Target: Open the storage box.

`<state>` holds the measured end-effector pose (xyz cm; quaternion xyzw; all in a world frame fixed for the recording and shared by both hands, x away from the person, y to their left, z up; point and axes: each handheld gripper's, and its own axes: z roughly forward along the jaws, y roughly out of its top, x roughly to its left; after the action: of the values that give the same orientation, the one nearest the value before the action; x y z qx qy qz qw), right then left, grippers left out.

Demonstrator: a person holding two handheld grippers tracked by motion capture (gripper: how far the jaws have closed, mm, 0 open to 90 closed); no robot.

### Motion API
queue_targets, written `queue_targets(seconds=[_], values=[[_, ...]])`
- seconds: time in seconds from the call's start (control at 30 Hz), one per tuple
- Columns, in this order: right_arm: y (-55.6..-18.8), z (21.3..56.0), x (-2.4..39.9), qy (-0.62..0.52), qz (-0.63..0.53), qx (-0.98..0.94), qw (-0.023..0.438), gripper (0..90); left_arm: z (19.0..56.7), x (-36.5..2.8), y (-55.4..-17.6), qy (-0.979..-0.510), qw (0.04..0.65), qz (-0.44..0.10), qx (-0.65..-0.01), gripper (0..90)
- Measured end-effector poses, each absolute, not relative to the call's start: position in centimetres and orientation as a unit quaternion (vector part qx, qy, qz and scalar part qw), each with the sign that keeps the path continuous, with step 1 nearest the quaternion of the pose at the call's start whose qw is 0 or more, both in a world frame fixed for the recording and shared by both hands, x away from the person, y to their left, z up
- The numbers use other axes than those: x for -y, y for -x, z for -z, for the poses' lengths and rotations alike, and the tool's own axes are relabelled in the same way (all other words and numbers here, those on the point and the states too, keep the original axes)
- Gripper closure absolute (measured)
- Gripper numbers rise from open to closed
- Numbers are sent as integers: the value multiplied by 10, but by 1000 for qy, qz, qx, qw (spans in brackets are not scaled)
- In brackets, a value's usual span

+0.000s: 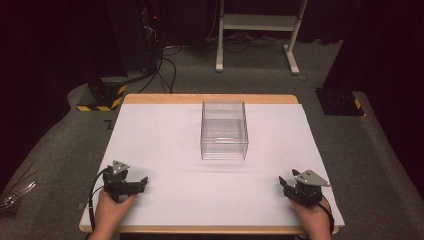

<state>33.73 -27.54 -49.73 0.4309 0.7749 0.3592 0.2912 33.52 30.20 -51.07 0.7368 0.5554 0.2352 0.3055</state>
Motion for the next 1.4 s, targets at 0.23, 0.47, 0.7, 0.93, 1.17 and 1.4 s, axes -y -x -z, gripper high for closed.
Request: queue_targets(seconds=[0.23,0.47,0.7,0.93,1.17,1.4], values=[[-332,491,270,-425,-380,-769,288,452,511,-302,-335,-737,304,-237,-555,6],[-327,483,262,-413,-402,-766,285,493,511,-302,-335,-737,304,-237,-555,6],[-326,481,251,-409,-403,-770,278,486,511,-302,-335,-737,304,-237,-555,6],[-325,478,239,-400,-416,-771,268,478,511,-302,-335,-737,304,-237,-555,6],[-328,472,229,-398,-440,-767,246,502,511,-302,-335,-737,304,-236,-555,5],[-335,468,210,-382,-458,-772,219,510,511,-302,-335,-737,304,-237,-555,6]])
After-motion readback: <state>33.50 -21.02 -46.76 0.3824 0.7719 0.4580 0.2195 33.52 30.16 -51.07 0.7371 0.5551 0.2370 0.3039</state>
